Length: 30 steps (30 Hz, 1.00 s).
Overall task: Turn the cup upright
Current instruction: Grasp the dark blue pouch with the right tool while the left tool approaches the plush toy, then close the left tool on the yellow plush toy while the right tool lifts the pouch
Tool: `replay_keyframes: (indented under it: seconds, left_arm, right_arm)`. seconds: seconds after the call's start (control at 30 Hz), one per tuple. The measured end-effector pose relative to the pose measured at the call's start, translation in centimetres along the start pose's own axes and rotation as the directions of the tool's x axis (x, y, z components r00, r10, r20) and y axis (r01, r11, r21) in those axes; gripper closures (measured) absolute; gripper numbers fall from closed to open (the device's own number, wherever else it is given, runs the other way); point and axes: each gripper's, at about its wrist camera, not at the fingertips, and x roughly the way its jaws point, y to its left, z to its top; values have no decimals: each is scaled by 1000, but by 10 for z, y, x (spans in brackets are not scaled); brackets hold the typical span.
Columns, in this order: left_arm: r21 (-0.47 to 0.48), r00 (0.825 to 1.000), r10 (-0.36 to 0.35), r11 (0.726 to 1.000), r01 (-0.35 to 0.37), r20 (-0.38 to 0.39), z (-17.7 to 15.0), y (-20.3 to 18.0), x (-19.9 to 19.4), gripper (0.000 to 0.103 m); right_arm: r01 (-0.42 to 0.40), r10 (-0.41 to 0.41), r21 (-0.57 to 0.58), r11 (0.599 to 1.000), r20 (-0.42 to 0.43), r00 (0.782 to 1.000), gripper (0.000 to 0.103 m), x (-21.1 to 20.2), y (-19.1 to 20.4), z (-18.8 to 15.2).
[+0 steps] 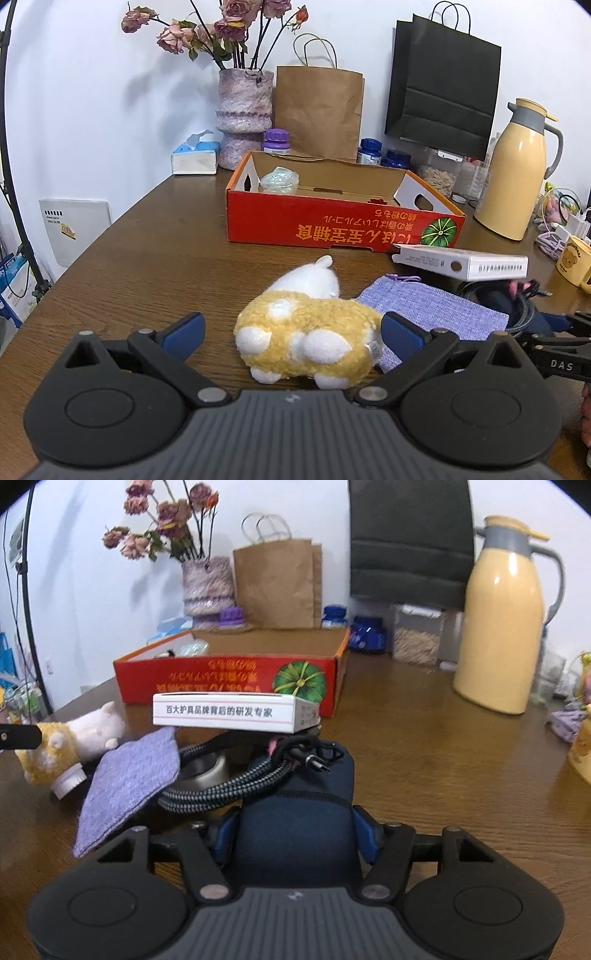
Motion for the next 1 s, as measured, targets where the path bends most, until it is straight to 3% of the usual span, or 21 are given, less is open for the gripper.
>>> replay_keyframes:
  seconds: [0.37,0.8,1.0]
  left_arm:
    - [7,1000,-13,1000,13,-23,0,-2,7,0]
    - [50,996,-52,997,56,-69,3,-5,24,0]
    - [38,992,-90,995,94,-86,5,0,36,0]
  right_arm:
    - [135,-130,-18,991,148,980,41,-28,0,-5]
    - [215,-221,56,975,174,960,41,-36,-33,-9]
    - [208,-217,67,976,179,960,41,-37,-39,-10]
